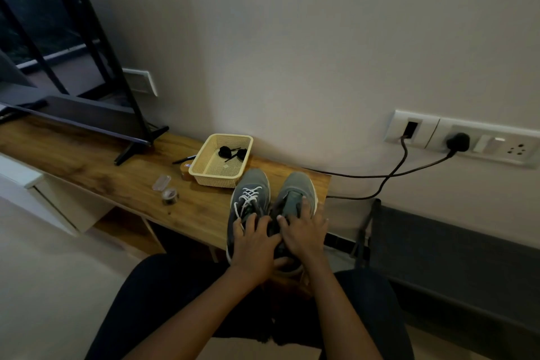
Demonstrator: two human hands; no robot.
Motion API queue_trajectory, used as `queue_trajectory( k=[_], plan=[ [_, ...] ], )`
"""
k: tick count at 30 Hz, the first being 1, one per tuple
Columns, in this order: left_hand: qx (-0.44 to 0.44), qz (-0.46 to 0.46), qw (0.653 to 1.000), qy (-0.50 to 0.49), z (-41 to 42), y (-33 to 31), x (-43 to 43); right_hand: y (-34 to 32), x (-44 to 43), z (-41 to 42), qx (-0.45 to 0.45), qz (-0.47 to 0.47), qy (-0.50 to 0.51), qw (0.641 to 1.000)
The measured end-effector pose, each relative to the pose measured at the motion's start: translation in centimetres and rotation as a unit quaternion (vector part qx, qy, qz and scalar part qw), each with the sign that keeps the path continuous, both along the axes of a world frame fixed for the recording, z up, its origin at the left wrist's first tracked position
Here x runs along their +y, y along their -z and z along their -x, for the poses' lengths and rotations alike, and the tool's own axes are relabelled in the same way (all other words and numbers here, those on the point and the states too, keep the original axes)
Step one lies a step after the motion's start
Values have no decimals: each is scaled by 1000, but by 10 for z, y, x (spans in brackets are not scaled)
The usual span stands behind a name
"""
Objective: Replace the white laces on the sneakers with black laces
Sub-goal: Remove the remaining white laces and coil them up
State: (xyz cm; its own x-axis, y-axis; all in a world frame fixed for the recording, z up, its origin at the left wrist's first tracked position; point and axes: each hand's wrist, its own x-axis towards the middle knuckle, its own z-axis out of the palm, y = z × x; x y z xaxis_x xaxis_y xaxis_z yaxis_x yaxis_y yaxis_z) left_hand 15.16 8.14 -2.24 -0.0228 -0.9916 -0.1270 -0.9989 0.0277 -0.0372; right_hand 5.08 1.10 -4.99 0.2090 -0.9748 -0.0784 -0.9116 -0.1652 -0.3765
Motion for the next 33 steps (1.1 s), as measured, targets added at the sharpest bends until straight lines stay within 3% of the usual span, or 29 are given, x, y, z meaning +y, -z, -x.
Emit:
queue_trajectory(
  k=[6,13,16,19,21,24,27,30,33],
  plan=[
    [5,28,999,-18,3,10,-1,-6,11,14,-46,-81,8,996],
    [22,55,998,-21,2,16,2,-11,22,16,-20,-126,-30,991],
    [79,91,993,7,-10,11,1,-6,11,11,-58,-161,-16,985],
    [219,215,951,-20,-27,9,7,-4,0,12,-177,-115,31,977],
    [284,247,922,-93,-46,7,7,-8,-2,14,-235,-95,53,966],
    [343,190,897,-203,-78,8,-6,-10,-4,15,-235,-101,61,965],
    [450,82,847,-271,-96,11,-24,-11,-14,10,-214,-89,80,969],
    [500,34,818,-283,-100,18,-38,-21,-30,8,-186,-70,91,976],
    [528,63,806,-262,-101,27,-46,-36,-46,6,-178,-21,78,981]
  ],
)
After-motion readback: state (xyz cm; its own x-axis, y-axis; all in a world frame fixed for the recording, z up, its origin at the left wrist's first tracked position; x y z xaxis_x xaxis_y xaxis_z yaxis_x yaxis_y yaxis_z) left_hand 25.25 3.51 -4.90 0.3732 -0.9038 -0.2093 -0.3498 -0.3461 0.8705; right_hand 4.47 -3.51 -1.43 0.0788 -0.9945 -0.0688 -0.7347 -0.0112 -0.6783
